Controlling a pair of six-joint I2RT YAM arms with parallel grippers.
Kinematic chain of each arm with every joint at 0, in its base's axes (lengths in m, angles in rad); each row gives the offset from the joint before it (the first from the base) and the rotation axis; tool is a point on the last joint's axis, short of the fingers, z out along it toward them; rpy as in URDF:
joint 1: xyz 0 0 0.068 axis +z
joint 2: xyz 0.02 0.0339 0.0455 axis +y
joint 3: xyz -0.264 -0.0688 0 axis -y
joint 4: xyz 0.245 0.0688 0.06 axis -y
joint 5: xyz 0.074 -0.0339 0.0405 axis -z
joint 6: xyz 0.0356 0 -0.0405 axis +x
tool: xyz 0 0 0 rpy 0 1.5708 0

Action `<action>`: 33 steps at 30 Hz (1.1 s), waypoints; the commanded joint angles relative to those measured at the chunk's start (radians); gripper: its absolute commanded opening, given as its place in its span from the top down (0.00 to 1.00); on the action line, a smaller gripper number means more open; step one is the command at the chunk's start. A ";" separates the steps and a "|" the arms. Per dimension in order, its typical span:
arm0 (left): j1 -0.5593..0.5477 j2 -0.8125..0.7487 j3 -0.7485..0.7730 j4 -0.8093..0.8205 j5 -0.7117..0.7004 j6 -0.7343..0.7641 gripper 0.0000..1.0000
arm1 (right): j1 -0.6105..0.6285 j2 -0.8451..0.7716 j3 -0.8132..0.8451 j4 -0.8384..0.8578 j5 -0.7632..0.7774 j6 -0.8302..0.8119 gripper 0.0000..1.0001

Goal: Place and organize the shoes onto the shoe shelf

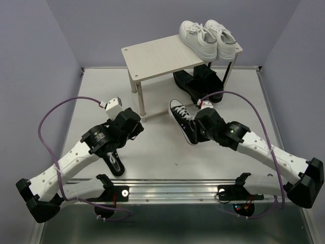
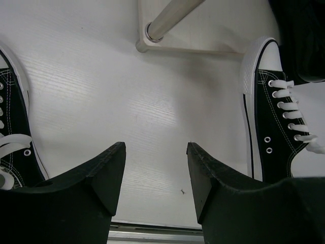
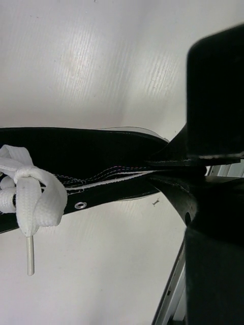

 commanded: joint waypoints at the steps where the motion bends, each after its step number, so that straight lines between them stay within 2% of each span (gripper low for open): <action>1: 0.003 -0.021 0.029 -0.021 -0.037 0.013 0.38 | 0.007 0.055 0.144 0.072 0.112 0.011 0.99; 10: 0.003 -0.066 0.018 -0.049 -0.049 -0.005 0.38 | 0.007 0.306 0.336 0.153 0.332 -0.001 0.99; 21: 0.003 -0.151 0.021 -0.149 -0.068 -0.034 0.38 | 0.007 0.523 0.485 0.297 0.462 -0.109 0.99; 33: 0.003 -0.190 -0.006 -0.156 -0.066 -0.027 0.37 | -0.074 0.674 0.583 0.372 0.433 -0.193 0.99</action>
